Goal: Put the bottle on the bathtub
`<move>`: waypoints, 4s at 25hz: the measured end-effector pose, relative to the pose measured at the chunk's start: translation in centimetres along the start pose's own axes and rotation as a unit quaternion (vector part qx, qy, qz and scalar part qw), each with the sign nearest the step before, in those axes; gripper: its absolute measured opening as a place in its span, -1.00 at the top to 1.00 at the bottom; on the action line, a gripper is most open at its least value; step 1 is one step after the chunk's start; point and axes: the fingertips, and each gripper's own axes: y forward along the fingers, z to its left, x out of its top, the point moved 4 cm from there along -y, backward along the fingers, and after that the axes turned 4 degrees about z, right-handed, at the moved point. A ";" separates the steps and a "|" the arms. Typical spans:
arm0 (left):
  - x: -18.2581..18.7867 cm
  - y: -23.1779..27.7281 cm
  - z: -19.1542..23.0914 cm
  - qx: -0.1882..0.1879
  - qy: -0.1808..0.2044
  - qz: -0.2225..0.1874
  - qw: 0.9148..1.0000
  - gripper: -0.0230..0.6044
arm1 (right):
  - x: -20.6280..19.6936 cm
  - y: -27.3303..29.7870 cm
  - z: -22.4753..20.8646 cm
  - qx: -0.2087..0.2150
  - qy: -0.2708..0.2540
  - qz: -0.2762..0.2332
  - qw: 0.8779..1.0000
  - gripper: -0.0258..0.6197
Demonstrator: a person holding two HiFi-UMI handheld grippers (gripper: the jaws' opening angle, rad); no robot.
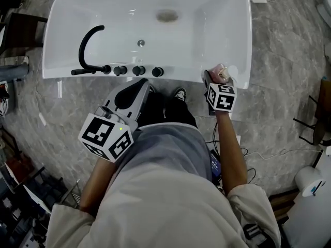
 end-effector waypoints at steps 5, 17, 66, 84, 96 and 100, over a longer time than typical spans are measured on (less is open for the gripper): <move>-0.7 -0.1 0.4 0.005 -0.006 0.013 1.000 0.90 | -0.7 1.6 -0.3 -0.007 -0.023 -0.005 1.000 0.24; -1.1 -0.3 0.9 0.020 -0.005 0.031 0.999 0.90 | -2.7 3.6 -0.4 -0.024 -0.021 -0.006 0.999 0.24; -1.9 0.3 -2.1 -0.053 0.005 0.013 0.999 0.90 | -5.3 -2.8 1.9 -0.014 0.053 -0.034 0.998 0.17; -2.3 1.8 -4.9 -0.109 0.024 0.019 0.994 0.90 | -2.2 -14.3 4.1 0.052 0.095 -0.100 0.989 0.47; -0.2 3.2 -6.1 -0.131 0.035 -0.013 0.991 0.90 | 1.6 -20.6 3.7 0.048 0.076 -0.134 0.987 0.74; 0.9 3.3 -6.6 -0.142 0.036 -0.039 0.988 0.90 | 2.5 -21.4 2.7 0.031 0.050 -0.131 0.990 0.82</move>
